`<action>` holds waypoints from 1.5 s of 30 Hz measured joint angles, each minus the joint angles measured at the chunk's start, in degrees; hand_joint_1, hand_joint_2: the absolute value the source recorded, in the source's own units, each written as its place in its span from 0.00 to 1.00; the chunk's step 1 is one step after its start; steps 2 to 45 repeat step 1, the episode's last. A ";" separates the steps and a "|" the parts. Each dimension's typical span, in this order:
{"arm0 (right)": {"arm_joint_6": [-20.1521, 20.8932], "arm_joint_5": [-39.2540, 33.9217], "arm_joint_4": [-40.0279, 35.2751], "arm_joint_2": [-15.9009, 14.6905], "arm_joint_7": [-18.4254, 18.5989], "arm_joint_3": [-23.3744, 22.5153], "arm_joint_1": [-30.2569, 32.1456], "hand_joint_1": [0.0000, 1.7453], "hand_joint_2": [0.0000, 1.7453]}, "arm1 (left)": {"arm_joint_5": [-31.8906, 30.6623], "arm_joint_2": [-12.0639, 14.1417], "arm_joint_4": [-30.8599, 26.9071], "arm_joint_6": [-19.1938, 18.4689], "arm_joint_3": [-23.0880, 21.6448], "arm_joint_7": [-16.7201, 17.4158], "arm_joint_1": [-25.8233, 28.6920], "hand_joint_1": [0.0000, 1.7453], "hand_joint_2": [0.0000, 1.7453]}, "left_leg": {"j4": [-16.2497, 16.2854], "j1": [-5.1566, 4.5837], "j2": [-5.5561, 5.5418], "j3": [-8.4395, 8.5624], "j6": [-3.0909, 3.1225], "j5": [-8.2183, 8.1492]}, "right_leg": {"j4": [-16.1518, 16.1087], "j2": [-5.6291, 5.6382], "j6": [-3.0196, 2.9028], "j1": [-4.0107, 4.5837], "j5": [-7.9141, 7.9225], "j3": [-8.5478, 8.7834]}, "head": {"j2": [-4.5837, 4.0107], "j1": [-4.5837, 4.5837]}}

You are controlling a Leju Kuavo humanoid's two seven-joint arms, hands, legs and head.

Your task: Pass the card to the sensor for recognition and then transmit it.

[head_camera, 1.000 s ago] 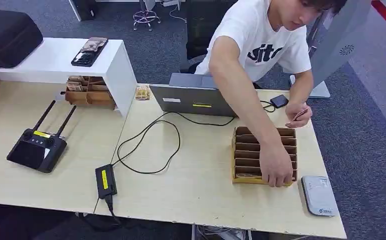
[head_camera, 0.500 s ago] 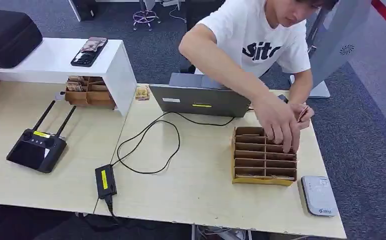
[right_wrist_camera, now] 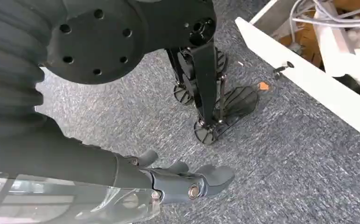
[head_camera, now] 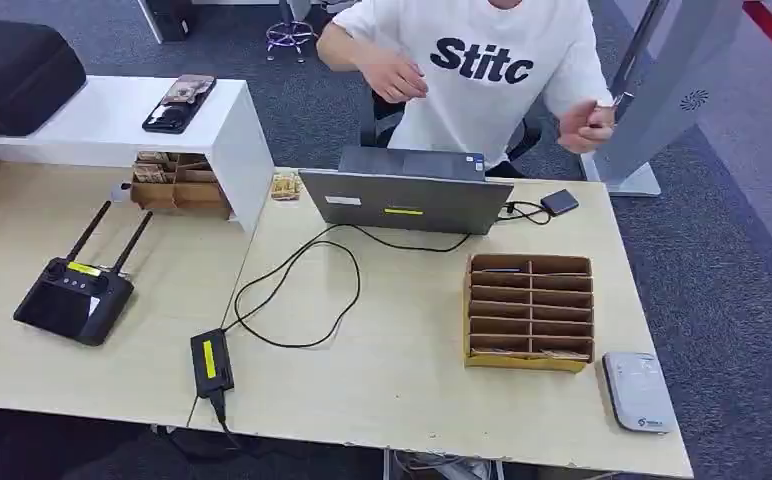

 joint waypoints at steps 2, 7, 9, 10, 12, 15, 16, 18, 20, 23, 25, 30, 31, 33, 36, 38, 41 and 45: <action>0.00 0.00 0.00 0.02 0.00 0.00 0.00 0.00 1.00 | 0.02 0.07 0.00 0.00 0.22 0.00 -0.04 0.00 1.00 | 0.00 0.00 0.00 0.00 0.00 0.00 | 0.00 0.00 0.00 0.00 0.00 0.00 | 0.00 0.00; 0.00 0.00 0.00 0.02 0.00 0.00 0.00 0.00 1.00 | 0.02 0.07 0.00 0.00 0.22 0.00 -0.04 0.00 1.00 | 0.00 0.00 0.00 0.00 0.00 0.00 | 0.00 0.00 0.00 0.00 0.00 0.00 | 0.00 0.00; 0.00 0.00 0.00 0.02 0.00 0.00 0.00 0.00 1.00 | 0.02 0.07 0.00 0.00 0.22 0.00 -0.04 0.00 1.00 | 0.00 0.00 0.00 0.00 0.00 0.00 | 0.00 0.00 0.00 0.00 0.00 0.00 | 0.00 0.00; 0.00 0.00 0.00 0.02 0.00 0.00 0.00 0.00 1.00 | 0.02 0.07 0.00 0.00 0.22 0.00 -0.04 0.00 1.00 | 0.00 0.00 0.00 0.00 0.00 0.00 | 0.00 0.00 0.00 0.00 0.00 0.00 | 0.00 0.00; 0.00 0.00 0.00 0.02 0.00 0.00 0.00 0.00 1.00 | 0.02 0.07 0.00 0.00 0.22 0.00 -0.04 0.00 1.00 | 0.00 0.00 0.00 0.00 0.00 0.00 | 0.00 0.00 0.00 0.00 0.00 0.00 | 0.00 0.00; 0.00 0.00 0.00 0.02 0.00 0.00 0.00 0.00 1.00 | 0.02 0.07 0.00 0.00 0.22 0.00 -0.04 0.00 1.00 | 0.00 0.00 0.00 0.00 0.00 0.00 | 0.00 0.00 0.00 0.00 0.00 0.00 | 0.00 0.00; 0.00 0.00 0.00 0.02 0.00 0.00 0.00 0.00 1.00 | 0.02 0.07 0.00 0.00 0.22 0.00 -0.04 0.00 1.00 | 0.00 0.00 0.00 0.00 0.00 0.00 | 0.00 0.00 0.00 0.00 0.00 0.00 | 0.00 0.00; 0.00 0.00 0.00 0.02 0.00 0.00 0.00 0.00 1.00 | 0.02 0.07 0.00 0.00 0.22 0.00 -0.04 0.00 1.00 | 0.00 0.00 0.00 0.00 0.00 0.00 | 0.00 0.00 0.00 0.00 0.00 0.00 | 0.00 0.00; 0.00 0.00 0.00 0.02 0.00 0.00 0.00 0.00 1.00 | 0.02 0.07 0.00 0.00 0.22 0.00 -0.04 0.00 1.00 | 0.00 0.00 0.00 0.00 0.00 0.00 | 0.00 0.00 0.00 0.00 0.00 0.00 | 0.00 0.00; 0.00 0.00 0.00 0.02 0.00 0.00 0.00 0.00 1.00 | 0.02 0.07 0.00 0.00 0.22 0.00 -0.04 0.00 1.00 | 0.00 0.00 0.00 0.00 0.00 0.00 | 0.00 0.00 0.00 0.00 0.00 0.00 | 0.00 0.00; 0.00 0.00 0.00 0.02 0.00 0.00 0.00 0.00 1.00 | 0.02 0.07 0.00 0.00 0.22 0.00 -0.04 0.00 1.00 | 0.00 0.00 0.00 0.00 0.00 0.00 | 0.00 0.00 0.00 0.00 0.00 0.00 | 0.00 0.00; 0.00 0.00 0.00 0.02 0.00 0.00 0.00 0.00 1.00 | 0.02 0.07 0.00 0.00 0.22 0.00 -0.04 0.00 1.00 | 0.00 0.00 0.00 0.00 0.00 0.00 | 0.00 0.00 0.00 0.00 0.00 0.00 | 0.00 0.00; 0.00 0.00 0.00 0.02 0.00 0.00 0.00 0.00 1.00 | 0.02 0.07 0.00 0.00 0.22 0.00 -0.04 0.00 1.00 | 0.00 0.00 0.00 0.00 0.00 0.00 | 0.00 0.00 0.00 0.00 0.00 0.00 | 0.00 0.00; 0.00 0.00 0.00 0.02 0.00 0.00 0.00 0.00 1.00 | 0.02 0.07 0.00 0.00 0.22 0.00 -0.04 0.00 1.00 | 0.00 0.00 0.00 0.00 0.00 0.00 | 0.00 0.00 0.00 0.00 0.00 0.00 | 0.00 0.00; 0.00 0.00 0.00 0.02 0.00 0.00 0.00 0.00 1.00 | 0.02 0.07 0.00 0.00 0.22 0.00 -0.04 0.00 1.00 | 0.00 0.00 0.00 0.00 0.00 0.00 | 0.00 0.00 0.00 0.00 0.00 0.00 | 0.00 0.00; 0.00 0.00 0.00 0.02 0.00 0.00 0.00 0.00 1.00 | 0.02 0.07 0.00 0.00 0.22 0.00 -0.04 0.00 1.00 | 0.00 0.00 0.00 0.00 0.00 0.00 | 0.00 0.00 0.00 0.00 0.00 0.00 | 0.00 0.00; 0.00 0.00 0.00 0.02 0.00 0.00 0.00 0.00 1.00 | 0.02 0.07 0.00 0.00 0.22 0.00 -0.04 0.00 1.00 | 0.00 0.00 0.00 0.00 0.00 0.00 | 0.00 0.00 0.00 0.00 0.00 0.00 | 0.00 0.00; 0.00 0.00 0.00 0.02 0.00 0.00 0.00 0.00 1.00 | 0.02 0.07 0.00 0.00 0.22 0.00 -0.04 0.00 1.00 | 0.00 0.00 0.00 0.00 0.00 0.00 | 0.00 0.00 0.00 0.00 0.00 0.00 | 0.00 0.00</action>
